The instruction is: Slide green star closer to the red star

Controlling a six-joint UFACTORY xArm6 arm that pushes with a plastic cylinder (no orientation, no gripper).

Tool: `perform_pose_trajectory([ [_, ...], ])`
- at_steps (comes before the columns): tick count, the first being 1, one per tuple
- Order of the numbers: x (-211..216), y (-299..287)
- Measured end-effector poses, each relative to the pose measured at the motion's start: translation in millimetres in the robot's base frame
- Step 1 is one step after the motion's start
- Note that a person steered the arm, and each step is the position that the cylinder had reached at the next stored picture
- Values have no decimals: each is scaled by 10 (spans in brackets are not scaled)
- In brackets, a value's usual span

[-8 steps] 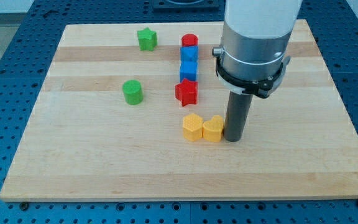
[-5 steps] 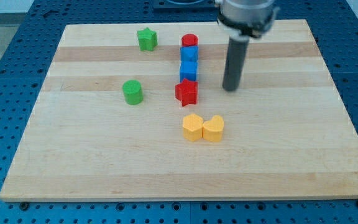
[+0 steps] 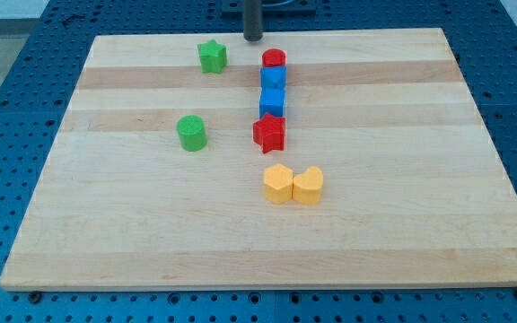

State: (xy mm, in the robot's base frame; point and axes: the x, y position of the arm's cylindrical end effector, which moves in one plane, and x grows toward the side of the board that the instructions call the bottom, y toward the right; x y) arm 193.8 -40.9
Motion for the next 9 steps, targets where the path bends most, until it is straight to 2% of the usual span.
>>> perform_pose_trajectory([
  [4,99,-535],
  [5,525,-654],
  [6,705,-654],
  [7,1089,-654],
  [8,1290,-681],
  [9,1250,-698],
])
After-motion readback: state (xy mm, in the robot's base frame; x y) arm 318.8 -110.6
